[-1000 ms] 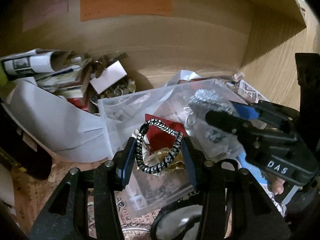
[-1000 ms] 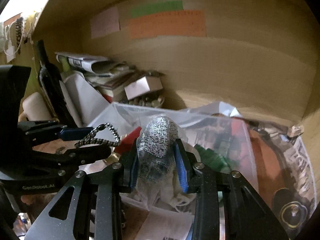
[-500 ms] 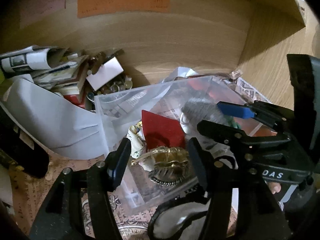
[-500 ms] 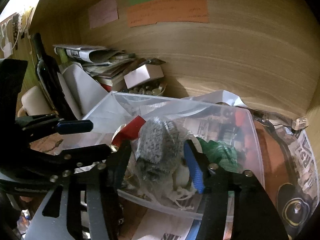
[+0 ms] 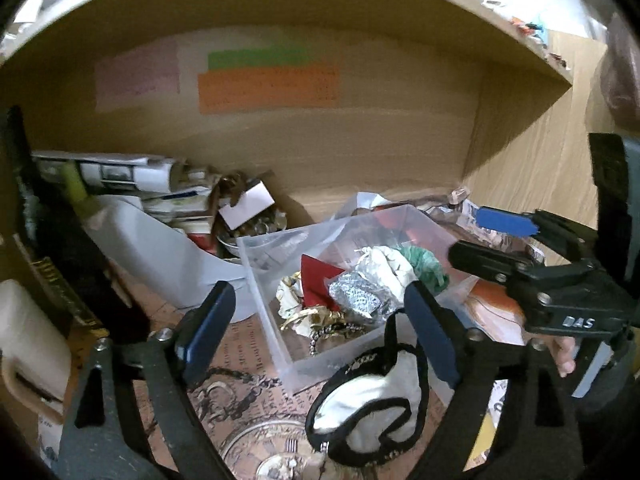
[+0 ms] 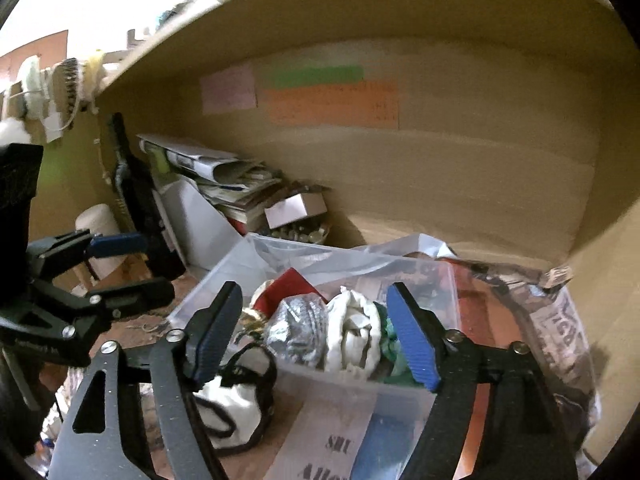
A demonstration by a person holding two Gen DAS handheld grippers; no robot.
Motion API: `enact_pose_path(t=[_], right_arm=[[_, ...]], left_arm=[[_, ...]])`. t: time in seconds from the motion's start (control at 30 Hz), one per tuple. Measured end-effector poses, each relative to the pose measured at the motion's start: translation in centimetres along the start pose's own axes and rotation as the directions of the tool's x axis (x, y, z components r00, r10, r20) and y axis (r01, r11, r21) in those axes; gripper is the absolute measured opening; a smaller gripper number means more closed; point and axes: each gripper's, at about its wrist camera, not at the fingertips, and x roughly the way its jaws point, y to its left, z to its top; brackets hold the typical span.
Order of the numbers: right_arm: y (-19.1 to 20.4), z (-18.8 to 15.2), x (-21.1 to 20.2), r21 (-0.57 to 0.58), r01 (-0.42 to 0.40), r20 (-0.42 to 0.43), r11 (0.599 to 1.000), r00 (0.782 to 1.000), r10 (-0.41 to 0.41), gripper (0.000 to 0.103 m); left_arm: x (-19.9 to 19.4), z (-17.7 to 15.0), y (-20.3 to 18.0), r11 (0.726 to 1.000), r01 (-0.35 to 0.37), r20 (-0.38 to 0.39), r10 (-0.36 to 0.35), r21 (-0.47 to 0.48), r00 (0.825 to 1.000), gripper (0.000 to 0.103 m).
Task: Organize soft objects
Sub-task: 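Grasp the white black-trimmed cloth with the left tool while the right tool grasps the yellow sponge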
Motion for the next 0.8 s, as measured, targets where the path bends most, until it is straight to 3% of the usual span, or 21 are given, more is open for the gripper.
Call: enact_pose_path(t=[0.33,0.53,0.8], right_arm=[[1.9,-4.0,-3.3,0.0,-0.039,-0.011,0.999,0.999,0.039,0.078],[2.2,-7.9,-2.5,0.05,-0.075,-0.119,0.996,0.99,0.081,0.078],[3.2,-12.3,-1.4,0.088,-0.119,-0.244,0.989,0.96,0.137,0.078]], left_arm=[[-2.1,-4.4,-0.8,1.0,-0.013,-0.042,0.012,-0.006,0.999,0.097],[-1.4,-7.9,-0.9,0.999,-0.018,-0.145,0.012,-0.037,0.989,0.097],[0.1,-11.3,-1.5,0.998,-0.003,-0.253,-0.012,-0.057,0.967,0.097]])
